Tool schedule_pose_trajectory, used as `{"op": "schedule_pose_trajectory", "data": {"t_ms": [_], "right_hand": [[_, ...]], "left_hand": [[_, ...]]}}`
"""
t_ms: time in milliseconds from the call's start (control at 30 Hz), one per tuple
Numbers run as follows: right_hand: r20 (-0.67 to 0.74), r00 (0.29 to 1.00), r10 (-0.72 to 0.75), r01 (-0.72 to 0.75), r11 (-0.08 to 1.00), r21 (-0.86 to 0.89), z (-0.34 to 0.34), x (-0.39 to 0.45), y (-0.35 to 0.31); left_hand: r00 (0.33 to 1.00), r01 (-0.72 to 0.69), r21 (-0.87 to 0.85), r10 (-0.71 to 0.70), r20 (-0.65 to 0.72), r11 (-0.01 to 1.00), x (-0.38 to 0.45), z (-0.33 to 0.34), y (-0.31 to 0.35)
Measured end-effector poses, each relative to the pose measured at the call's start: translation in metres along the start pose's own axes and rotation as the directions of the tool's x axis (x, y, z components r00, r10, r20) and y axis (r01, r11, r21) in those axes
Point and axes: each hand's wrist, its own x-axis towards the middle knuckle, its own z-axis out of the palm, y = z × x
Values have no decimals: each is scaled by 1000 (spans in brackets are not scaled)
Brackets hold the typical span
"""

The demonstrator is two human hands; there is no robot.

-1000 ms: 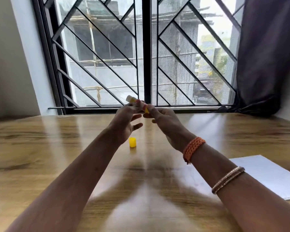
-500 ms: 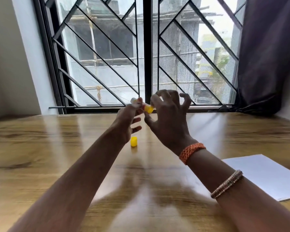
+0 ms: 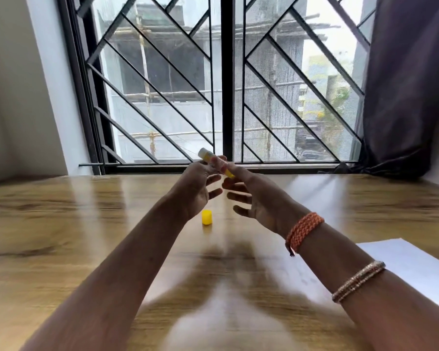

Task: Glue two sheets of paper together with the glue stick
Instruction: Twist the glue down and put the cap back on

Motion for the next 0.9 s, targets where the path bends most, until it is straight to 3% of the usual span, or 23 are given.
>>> {"op": "schedule_pose_trajectory", "data": {"t_ms": [100, 200, 267, 333, 400, 467, 533, 600, 633, 700, 767, 800, 833, 900], "right_hand": [[-98, 990, -99, 99, 995, 0, 2, 0, 0], [-190, 889, -416, 355, 889, -287, 3, 1, 0], [-144, 766, -627, 418, 655, -630, 2, 2, 3], [23, 585, -811, 333, 214, -918, 0, -2, 5], [256, 460, -850, 198, -182, -963, 0, -5, 4], [370, 414, -832, 150, -339, -929, 3, -7, 3], [400, 391, -829, 115, -387, -915, 7, -9, 4], [362, 423, -831, 79, -364, -928, 8, -9, 7], [296, 482, -825, 83, -293, -952, 8, -7, 10], [72, 667, -742, 146, 35, -989, 6, -2, 15], [-116, 849, -515, 156, 456, -876, 4, 6, 20], [-135, 909, -395, 130, 576, -807, 3, 11, 24], [-119, 945, -305, 106, 627, -771, 2, 15, 29], [-63, 973, -224, 91, 615, -783, 4, 21, 37]], "left_hand": [[999, 19, 52, -18, -34, 998, 1, 0, -3], [995, 63, 110, -54, -86, 992, -1, -1, -4], [992, 104, 123, -95, -78, 987, -2, -2, -4], [985, 165, 120, -156, -78, 979, -3, -3, -5], [972, 223, 117, -213, -97, 968, -1, -5, -5], [962, 260, 136, -245, -120, 956, 0, -8, -3], [957, 275, 154, -255, -138, 949, -1, -9, -3], [957, 268, 155, -244, -160, 951, -1, -11, -3], [957, 253, 152, -224, -183, 955, -1, -12, -3], [951, 185, 154, -138, -277, 971, -1, -15, -3], [914, 88, 251, 22, -405, 964, -1, -21, -3], [888, 54, 356, 118, -444, 933, -1, -26, -4], [870, 41, 472, 200, -450, 881, -1, -30, -5], [858, 63, 638, 284, -427, 768, -1, -37, -8]]}}
